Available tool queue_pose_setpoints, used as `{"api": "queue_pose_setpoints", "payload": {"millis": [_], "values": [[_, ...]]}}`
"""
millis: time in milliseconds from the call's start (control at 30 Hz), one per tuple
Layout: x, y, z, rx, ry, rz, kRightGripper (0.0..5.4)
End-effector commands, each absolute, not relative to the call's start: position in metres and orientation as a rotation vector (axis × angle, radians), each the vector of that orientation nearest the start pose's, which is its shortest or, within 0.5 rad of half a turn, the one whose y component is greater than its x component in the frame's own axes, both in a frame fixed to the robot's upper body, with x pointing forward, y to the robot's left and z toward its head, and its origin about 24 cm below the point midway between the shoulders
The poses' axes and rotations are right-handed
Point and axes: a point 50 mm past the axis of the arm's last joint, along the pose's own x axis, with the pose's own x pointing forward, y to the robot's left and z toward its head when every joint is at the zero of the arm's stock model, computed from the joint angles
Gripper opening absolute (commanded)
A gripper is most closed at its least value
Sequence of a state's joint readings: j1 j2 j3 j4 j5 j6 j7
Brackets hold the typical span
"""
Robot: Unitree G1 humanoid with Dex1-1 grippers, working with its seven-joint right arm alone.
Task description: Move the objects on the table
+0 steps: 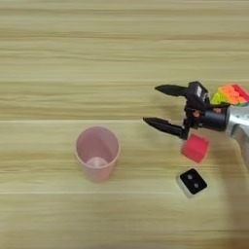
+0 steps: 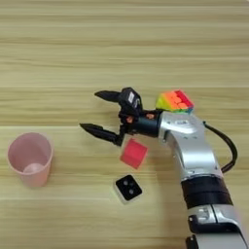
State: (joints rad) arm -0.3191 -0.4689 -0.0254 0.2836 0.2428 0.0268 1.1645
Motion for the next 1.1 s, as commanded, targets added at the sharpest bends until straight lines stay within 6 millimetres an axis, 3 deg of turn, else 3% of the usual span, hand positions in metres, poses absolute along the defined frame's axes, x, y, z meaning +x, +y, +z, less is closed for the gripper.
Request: {"api": "queue_pose_setpoints", "payload": {"millis": [33, 267, 567, 900, 1100], "values": [[0.307, -0.218, 0.133, -0.289, -0.079, 0.964, 5.38], [0.318, -0.24, 0.151, -0.278, -0.117, 0.831, 5.38], [0.344, -0.276, 0.171, -0.17, -0.115, 0.521, 5.38], [0.34, -0.308, 0.181, -0.177, -0.074, 0.419, 5.38], [0.337, -0.317, 0.173, -0.198, -0.015, 0.392, 5.38]]}}
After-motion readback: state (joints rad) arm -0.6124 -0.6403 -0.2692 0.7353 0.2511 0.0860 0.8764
